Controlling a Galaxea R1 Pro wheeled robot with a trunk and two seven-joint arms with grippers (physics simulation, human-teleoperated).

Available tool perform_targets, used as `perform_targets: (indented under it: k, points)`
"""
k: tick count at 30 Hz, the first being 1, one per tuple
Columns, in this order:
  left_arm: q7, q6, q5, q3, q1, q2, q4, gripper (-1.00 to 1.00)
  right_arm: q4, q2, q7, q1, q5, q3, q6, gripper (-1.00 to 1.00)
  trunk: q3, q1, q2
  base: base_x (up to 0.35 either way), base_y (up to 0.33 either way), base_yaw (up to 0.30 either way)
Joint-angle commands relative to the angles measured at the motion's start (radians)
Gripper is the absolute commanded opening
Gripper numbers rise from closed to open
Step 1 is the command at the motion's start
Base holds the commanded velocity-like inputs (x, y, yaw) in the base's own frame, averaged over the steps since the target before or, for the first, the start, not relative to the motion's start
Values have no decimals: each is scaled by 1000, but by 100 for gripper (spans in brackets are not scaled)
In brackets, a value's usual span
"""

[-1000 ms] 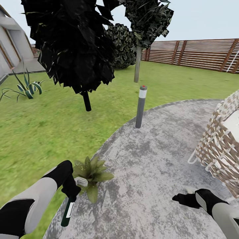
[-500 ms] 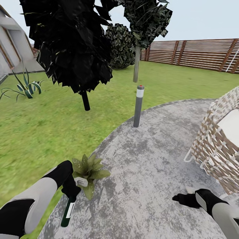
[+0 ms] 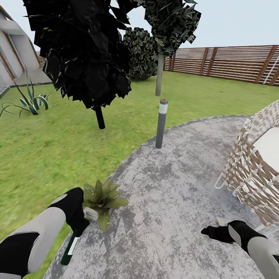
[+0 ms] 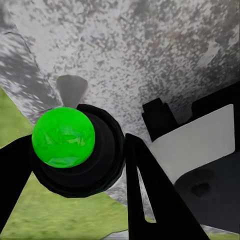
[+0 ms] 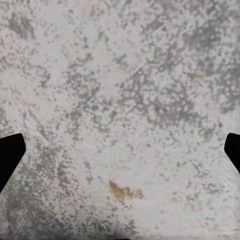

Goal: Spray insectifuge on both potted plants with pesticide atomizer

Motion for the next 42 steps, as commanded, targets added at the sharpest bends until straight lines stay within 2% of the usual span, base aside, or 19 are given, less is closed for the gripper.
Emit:
perform_targets:
  k: [1,22,26,31,35,38,42]
  points:
    - [-10,6,-16,4,0,0,-2,-100,-2,0,4,0,6,-7,6,100,-1,0,0,0,0,0]
    - [-13,8,-22,3,0,-5,-62,-100,-1,0,3,0,6,-7,6,100,-1,0,0,0,0,0]
    - [-14,7,-20,3,0,-6,-57,-100,-1,0,3,0,6,-7,6,100,-1,0,0,0,0,0]
    - [-15,6,-18,3,0,-17,8,-100,-1,0,3,0,6,-7,6,100,-1,0,0,0,0,0]
    - [-14,5,-18,3,0,-20,18,-100,-1,0,3,0,6,-7,6,100,-1,0,0,0,0,0]
    - [-17,7,-18,4,0,-21,-6,-100,-1,0,3,0,6,-7,6,100,-1,0,0,0,0,0]
    - [-24,10,-18,4,0,-26,-90,-100,-1,0,3,0,6,-7,6,100,-1,0,0,0,0,0]
